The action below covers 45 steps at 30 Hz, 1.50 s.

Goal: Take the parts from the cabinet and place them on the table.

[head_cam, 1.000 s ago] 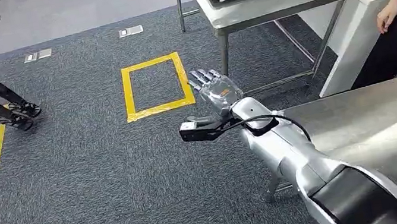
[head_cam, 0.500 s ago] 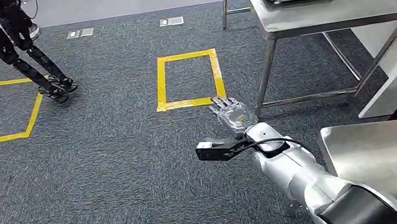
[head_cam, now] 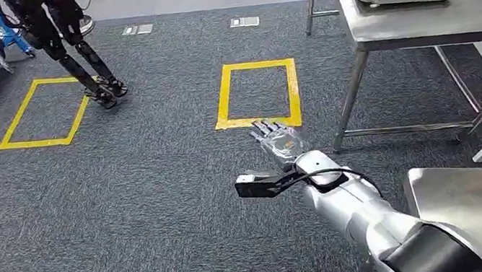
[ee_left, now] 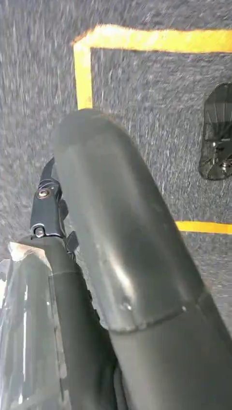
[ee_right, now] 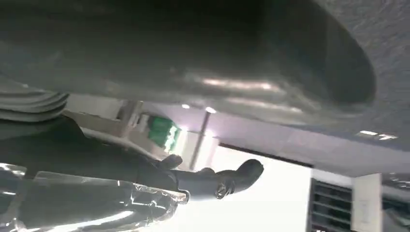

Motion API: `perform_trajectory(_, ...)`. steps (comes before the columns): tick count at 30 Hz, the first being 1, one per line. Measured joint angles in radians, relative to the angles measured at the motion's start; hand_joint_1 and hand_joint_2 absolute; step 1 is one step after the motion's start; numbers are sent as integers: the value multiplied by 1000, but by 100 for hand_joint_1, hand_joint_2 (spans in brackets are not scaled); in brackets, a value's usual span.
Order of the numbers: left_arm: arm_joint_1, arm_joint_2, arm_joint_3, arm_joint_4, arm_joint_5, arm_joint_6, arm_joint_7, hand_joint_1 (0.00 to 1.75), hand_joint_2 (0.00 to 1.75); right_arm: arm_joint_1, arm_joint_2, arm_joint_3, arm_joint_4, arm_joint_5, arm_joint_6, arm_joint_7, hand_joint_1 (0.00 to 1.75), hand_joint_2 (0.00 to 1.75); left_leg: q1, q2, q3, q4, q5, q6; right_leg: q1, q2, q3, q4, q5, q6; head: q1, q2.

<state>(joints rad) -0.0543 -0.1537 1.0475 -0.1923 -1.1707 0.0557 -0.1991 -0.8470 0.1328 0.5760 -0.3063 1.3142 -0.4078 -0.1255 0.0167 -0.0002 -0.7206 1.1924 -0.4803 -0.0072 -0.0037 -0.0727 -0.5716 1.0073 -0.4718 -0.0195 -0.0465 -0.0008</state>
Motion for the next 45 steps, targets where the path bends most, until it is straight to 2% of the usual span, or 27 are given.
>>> perform_trajectory(1, -1, 0, 0, 0, 0, 0, 0, 0, 0, 0, 0, 0, 1, -3, 3, 4, 0, 0, -1, 22, 56, -96, 36, 5, 1, -10, 1, 0, -1, 0, 0, 0)
perform_trajectory(2, -2, 0, 0, 0, 1, 1, 0, 0, 0, 0, 0, -1, 1, -5, 5, 13, 0, 0, -7, 76, 100, -167, 44, 11, 7, -18, 2, 0, -3, 4, -1, 0)
perform_trajectory(3, -6, 1, 0, 0, 1, 1, 0, 0, 0, 2, -3, -4, 2, -9, 5, 29, 0, 0, -13, 70, 99, -175, 45, 16, 18, -27, -1, 3, -8, 10, 1, 0)
perform_trajectory(7, -3, -2, 0, 0, 1, 3, 0, 0, 0, 40, -9, -32, 8, -40, -4, 109, 0, 0, -9, 20, 106, -190, 55, 39, 20, -59, 8, 1, -18, 27, 7, 0)
perform_trajectory(9, -2, -3, 0, 0, 0, 7, 0, 0, 0, 64, -32, -48, 14, -47, -3, 127, 0, 0, -7, 3, 110, -196, 61, 50, 7, 41, -28, 87, -59, 25, 8, 0)
perform_trajectory(11, -6, -3, 0, 0, 0, 7, -4, 0, 0, 98, -56, -61, 26, -71, 11, 151, 0, 0, -7, -25, 107, -195, 62, 53, 1, 62, -108, 244, -119, 19, 12, 0)
perform_trajectory(13, -2, -3, 0, 0, -1, 6, -11, 0, 0, 161, -77, -87, 34, -99, 19, 178, 0, 0, -6, -61, 108, -195, 62, 53, 0, 67, -150, 317, -131, 30, 13, 0)
perform_trajectory(14, 1, -5, 0, 0, -1, 6, -14, 0, 0, 197, -85, -102, 38, -108, 19, 183, 0, 0, -6, -80, 108, -194, 62, 53, -1, 69, -135, 279, -110, 40, 13, 0)
perform_trajectory(16, 6, -8, 0, 0, -2, 9, -15, 0, 0, 250, -103, -132, 45, -126, 19, 197, 0, 0, -6, -110, 109, -192, 62, 50, -10, 89, -55, 101, -38, 60, 14, 0)
perform_trajectory(17, 7, -8, 0, 0, -2, 11, -16, 0, 0, 268, -111, -144, 47, -137, 24, 201, 0, 0, -6, -120, 106, -190, 60, 47, -17, 134, -19, 23, -13, 65, 16, 0)
perform_trajectory(18, 6, -7, 0, 0, -3, 13, -15, 0, 0, 283, -116, -157, 52, -149, 34, 207, 0, 0, -13, -128, 102, -183, 55, 38, -16, 160, -12, 10, -4, 55, 16, 0)
perform_trajectory(21, 9, -7, 0, 0, -15, 15, -22, 0, 0, 344, -124, -193, 58, -175, 59, 220, 0, 0, -7, -154, 99, -191, 59, 24, -8, 124, -5, 8, -1, 30, 16, 0)
perform_trajectory(22, 10, -4, 0, 0, -23, 10, -25, 0, 0, 362, -125, -204, 60, -185, 63, 226, 0, 0, -6, -164, 96, -188, 58, 18, -17, 110, -3, 2, 5, 20, 15, 0)
perform_trajectory(24, 12, -3, 0, 1, -29, 6, -31, 0, 0, 394, -130, -227, 63, -204, 69, 229, 0, 0, -12, -47, 73, -124, 7, 11, -16, 90, 3, -2, 5, 6, 5, 0)
perform_trajectory(26, 6, -1, -1, 1, -34, 2, -38, 0, 0, 439, -138, -247, 68, -218, 68, 228, 0, 0, -8, -14, -5, 38, -79, 4, -8, 58, 5, -2, 0, -2, 5, 0)
perform_trajectory(28, 8, 0, -2, 1, -40, -1, -42, 0, 0, 475, -143, -265, 75, -226, 72, 228, 0, 0, -5, -10, -53, 136, -107, 0, -5, 27, 5, -2, -4, -6, 4, 0)
perform_trajectory(29, 10, 0, -2, 1, -43, -2, -42, 0, 0, 487, -143, -273, 77, -228, 79, 228, 0, 0, -5, -7, -41, 115, -87, 0, -5, 16, 5, -2, -5, -7, 5, 0)
perform_trajectory(31, 9, 3, -3, 1, -46, -2, -42, 0, 0, 509, -142, -288, 80, -232, 90, 230, 0, 0, -6, 9, 48, -44, -12, 7, -5, -6, 8, -2, -8, -4, 4, 0)
perform_trajectory(32, 8, 4, -6, 1, -48, -2, -42, 0, 0, 516, -142, -291, 80, -232, 92, 230, 0, 0, -7, 28, 90, -112, 10, 12, -4, -13, 10, -2, -9, -4, 4, 0)
perform_trajectory(33, 3, 5, -8, 1, -51, -2, -42, 0, 0, 529, -140, -299, 82, -233, 97, 230, 0, 0, -17, 78, 130, -185, 14, 20, 6, -24, 14, 1, -15, 4, 3, 0)
perform_trajectory(37, 5, 7, -11, 2, -55, -3, -39, 0, 0, 553, -133, -310, 86, -232, 103, 230, 0, 0, -23, 31, 131, -192, 22, 40, 7, -60, 31, -7, -20, 22, 7, 0)
perform_trajectory(38, 6, 6, -11, 2, -55, -3, -38, 0, 0, 556, -132, -313, 86, -233, 105, 230, 0, 0, -8, 23, 146, -204, 33, 47, 8, -31, 18, 5, -28, 29, 8, 0)
perform_trajectory(39, 3, 5, -11, 3, -55, -2, -37, 0, 0, 558, -134, -317, 87, -235, 110, 230, 0, 0, -9, 15, 146, -208, 37, 53, 2, 26, 10, 39, -47, 28, 11, 0)
perform_trajectory(40, 0, 6, -11, 3, -55, -2, -37, 0, 0, 564, -133, -321, 87, -237, 116, 230, 0, 0, -8, 5, 145, -207, 38, 55, 0, 53, -23, 109, -81, 21, 13, 0)
perform_trajectory(42, -3, 7, -13, 3, -56, -2, -37, 0, 0, 583, -135, -327, 93, -237, 137, 230, 0, 0, -8, -27, 144, -207, 38, 56, -5, 64, -106, 278, -143, 18, 16, 0)
perform_trajectory(43, -1, 6, -14, 4, -57, -2, -37, 0, 0, 594, -135, -329, 96, -238, 145, 234, 0, 0, -8, -42, 144, -207, 38, 55, -6, 66, -127, 318, -149, 24, 16, 0)
perform_trajectory(45, 2, 5, -14, 5, -60, -2, -37, 0, 0, 611, -135, -333, 98, -242, 145, 234, 0, 0, -7, -72, 146, -206, 38, 54, -10, 68, -98, 250, -110, 45, 16, 0)
